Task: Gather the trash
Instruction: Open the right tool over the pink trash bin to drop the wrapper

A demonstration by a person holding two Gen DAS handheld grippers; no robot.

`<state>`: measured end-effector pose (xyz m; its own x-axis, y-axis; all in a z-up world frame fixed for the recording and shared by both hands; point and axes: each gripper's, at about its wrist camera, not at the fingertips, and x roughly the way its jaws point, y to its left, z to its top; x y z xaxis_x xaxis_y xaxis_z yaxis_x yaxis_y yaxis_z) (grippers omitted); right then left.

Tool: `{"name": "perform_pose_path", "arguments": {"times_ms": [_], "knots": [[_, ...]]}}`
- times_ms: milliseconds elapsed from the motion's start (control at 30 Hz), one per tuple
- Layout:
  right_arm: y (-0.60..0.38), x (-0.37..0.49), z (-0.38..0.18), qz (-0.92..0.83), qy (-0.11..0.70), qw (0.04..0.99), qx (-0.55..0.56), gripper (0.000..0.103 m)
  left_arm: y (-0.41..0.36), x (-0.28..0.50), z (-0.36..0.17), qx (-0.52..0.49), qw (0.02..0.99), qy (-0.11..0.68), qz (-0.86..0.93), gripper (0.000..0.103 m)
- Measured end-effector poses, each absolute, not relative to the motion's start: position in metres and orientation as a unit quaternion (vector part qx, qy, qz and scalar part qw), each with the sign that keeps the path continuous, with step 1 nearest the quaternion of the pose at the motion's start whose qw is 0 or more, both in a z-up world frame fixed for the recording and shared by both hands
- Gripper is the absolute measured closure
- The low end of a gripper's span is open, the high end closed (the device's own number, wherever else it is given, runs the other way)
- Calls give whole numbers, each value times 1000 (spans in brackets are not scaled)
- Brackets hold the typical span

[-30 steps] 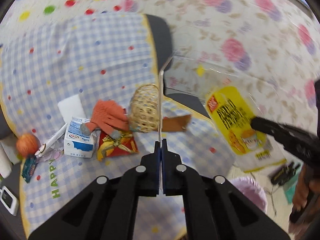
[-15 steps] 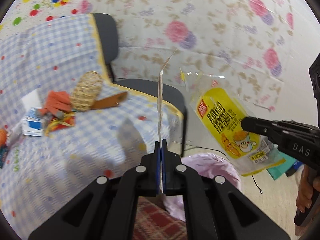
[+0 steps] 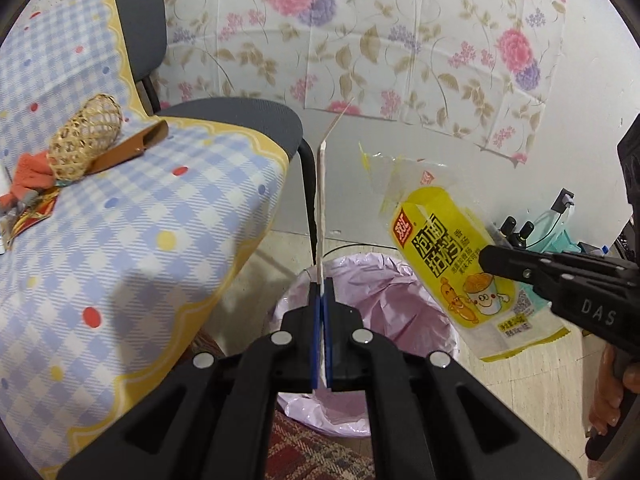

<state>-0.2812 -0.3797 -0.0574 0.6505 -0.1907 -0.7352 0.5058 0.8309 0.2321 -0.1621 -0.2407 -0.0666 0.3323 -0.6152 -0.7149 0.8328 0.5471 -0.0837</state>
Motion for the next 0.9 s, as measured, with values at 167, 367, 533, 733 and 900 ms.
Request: {"name": "perform_pose_path", "arguments": {"times_ms": [167,367,533,733,900], "knots": [[-391,-275,-71,-191,375,876,235,95,-253,-155,-73,154,792,378,-455,103],[-399,-268,-84,-193,385,868,247,90,-256,-146,-70,151,795,380,-448,83],[-402,-264,-78,-197,381,871,241,79,-234,-132,-54,130,815,372,-426,68],[-396,-264,-41,-206,343,892,210,79,-196,-118,-33,123,842,362,-380,63],[-378,-251,-16,-173,330,908,191,79,-171,-110,-22,110,854,362,-357,59]]}}
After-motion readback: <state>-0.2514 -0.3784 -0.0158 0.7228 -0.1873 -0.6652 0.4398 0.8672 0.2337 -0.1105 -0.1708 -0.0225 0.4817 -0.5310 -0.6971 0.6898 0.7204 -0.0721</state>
